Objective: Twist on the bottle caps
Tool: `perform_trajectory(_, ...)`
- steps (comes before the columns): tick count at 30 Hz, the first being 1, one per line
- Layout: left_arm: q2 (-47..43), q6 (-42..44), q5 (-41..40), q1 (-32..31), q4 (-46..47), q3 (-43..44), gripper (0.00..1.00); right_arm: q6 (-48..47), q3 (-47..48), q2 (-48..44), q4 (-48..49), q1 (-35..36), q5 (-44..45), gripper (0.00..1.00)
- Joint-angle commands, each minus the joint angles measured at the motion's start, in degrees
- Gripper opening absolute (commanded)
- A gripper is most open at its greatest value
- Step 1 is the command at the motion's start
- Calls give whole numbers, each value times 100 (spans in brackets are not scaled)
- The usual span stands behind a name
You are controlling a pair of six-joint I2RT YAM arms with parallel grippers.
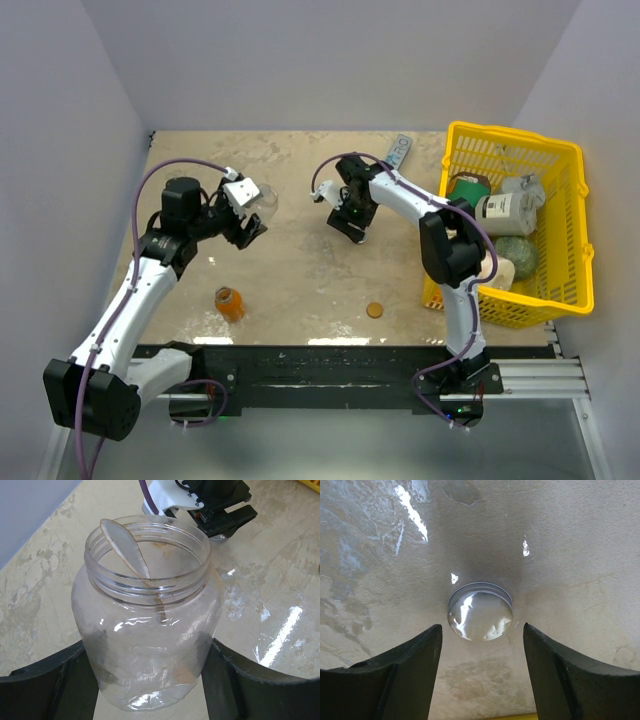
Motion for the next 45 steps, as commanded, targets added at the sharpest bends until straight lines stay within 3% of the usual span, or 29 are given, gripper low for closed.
perform_trajectory(1, 13, -166, 167, -14, 285, -4, 0, -66, 56, -33, 14, 4, 109, 69)
perform_trajectory(16, 5, -219, 167, -14, 268, -65, 0, -127, 162, 301, -22, -14, -67, 68)
perform_trajectory(23, 5, -237, 167, -6, 294, -83, 0, -127, 214, 319, -92, -14, -84, 60)
perform_trajectory(28, -13, -176, 185, -6, 276, -100, 0, -180, 249, 161, -180, -14, -154, 47)
perform_trajectory(32, 110, 579, 176, -6, -117, 57, 0, -223, 329, -444, -364, -5, -645, 41)
perform_trajectory(36, 487, 1379, 281, -14, -628, 496, 0, -373, -39, -1750, -172, -14, -1497, 39)
perform_trajectory(41, 1014, 2591, 351, -32, -1601, 1155, 0, -759, -1357, -3405, 732, 4, -2570, 38)
perform_trajectory(45, 1358, 3313, 536, -76, -2298, 1787, 0, -1067, -2174, -4574, 1620, 82, -2616, 38)
